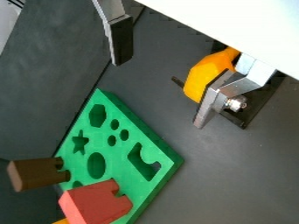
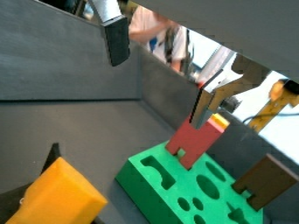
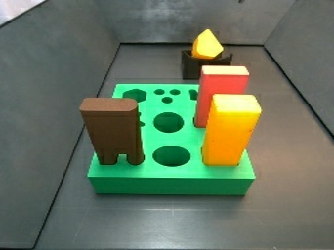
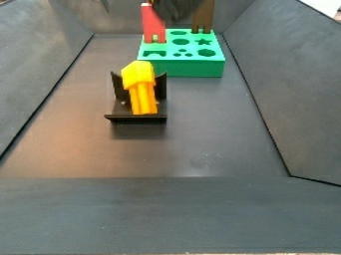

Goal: Pick up the 3 prong object. Move up. Rotate the 3 prong object. Place the 3 prong object on the fixture. Regrasp the 3 prong object. Move to above the board. Insert the 3 prong object.
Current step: Regrasp the 3 prong object.

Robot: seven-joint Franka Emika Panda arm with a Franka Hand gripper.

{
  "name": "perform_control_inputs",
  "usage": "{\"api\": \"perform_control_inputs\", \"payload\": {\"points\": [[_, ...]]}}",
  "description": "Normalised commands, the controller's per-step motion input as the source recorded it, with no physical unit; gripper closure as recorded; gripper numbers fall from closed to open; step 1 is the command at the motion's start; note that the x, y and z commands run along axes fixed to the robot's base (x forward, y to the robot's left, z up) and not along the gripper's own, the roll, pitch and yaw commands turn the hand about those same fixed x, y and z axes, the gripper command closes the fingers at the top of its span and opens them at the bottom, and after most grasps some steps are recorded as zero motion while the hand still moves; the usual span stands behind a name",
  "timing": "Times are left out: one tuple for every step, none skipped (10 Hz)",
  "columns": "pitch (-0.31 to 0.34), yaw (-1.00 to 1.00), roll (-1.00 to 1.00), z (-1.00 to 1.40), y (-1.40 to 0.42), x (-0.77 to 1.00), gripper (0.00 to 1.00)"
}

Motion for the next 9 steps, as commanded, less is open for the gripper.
{"api": "perform_control_inputs", "payload": {"points": [[0.045, 0.00, 1.00, 0.05, -0.19, -0.09, 0.00], [0.044, 0.00, 1.00, 0.02, -0.05, -0.06, 0.00], [0.043, 0.00, 1.00, 0.01, -0.03, -0.04, 0.00], [0.038, 0.00, 1.00, 0.00, -0.03, -0.03, 0.00], [0.035, 0.00, 1.00, 0.01, -0.03, -0.04, 0.00], [0.028, 0.00, 1.00, 0.01, -0.02, -0.05, 0.00], [0.020, 0.00, 1.00, 0.01, -0.02, -0.05, 0.00], [0.013, 0.00, 1.00, 0.00, -0.02, -0.04, 0.00], [0.007, 0.00, 1.00, 0.00, -0.02, -0.04, 0.00]]}}
